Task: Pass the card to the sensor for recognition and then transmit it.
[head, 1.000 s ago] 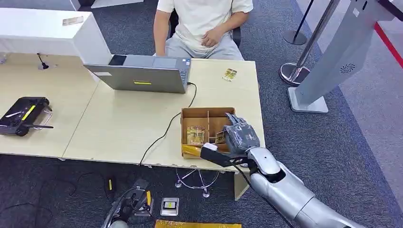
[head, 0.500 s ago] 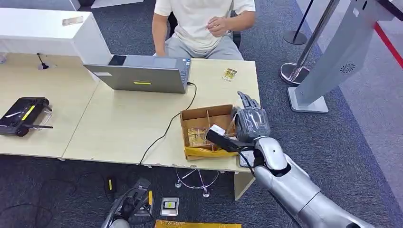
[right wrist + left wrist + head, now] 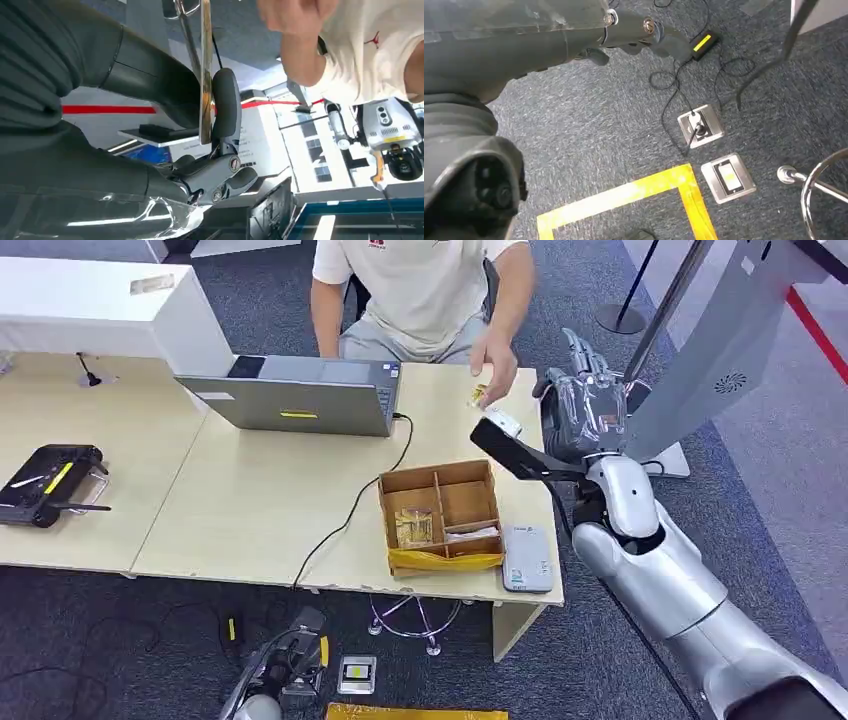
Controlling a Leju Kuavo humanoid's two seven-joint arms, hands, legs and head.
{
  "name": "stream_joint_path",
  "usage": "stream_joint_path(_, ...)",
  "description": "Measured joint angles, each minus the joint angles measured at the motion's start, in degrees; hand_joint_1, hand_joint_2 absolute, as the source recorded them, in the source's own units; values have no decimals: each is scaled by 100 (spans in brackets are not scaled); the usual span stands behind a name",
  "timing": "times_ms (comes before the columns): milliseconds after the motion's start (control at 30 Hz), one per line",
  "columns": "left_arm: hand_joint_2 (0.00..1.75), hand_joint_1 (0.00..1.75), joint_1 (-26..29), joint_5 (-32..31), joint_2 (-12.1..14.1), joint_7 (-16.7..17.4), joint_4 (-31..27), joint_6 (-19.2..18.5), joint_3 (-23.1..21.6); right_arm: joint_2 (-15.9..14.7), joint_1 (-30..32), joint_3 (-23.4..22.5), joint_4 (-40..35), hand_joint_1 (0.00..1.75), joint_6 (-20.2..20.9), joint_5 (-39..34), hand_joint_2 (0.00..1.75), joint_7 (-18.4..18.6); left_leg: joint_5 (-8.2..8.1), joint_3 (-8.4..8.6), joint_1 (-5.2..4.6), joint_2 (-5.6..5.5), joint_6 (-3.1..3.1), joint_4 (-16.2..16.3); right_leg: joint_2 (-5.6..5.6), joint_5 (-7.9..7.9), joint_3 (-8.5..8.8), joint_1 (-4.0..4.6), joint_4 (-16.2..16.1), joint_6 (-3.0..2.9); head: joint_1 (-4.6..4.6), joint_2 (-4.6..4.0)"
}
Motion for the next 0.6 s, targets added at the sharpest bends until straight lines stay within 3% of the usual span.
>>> stream_joint_path(233,0,0,-211,-111,-79,-7,116,-173,-2,177,-560,42,709,175,247,-41,175,-212,3,-12,0,-5,2,0,-9,1,-1,0,2,0,2,0)
stream_joint_path(600,0,0,-424,-151,-188,-4,324,-322,-20,1017,-1408,350,2744,175,376,133,175,-514,3,-17,1,-7,1,0,-7,1,-9,2,3,0,0,0)
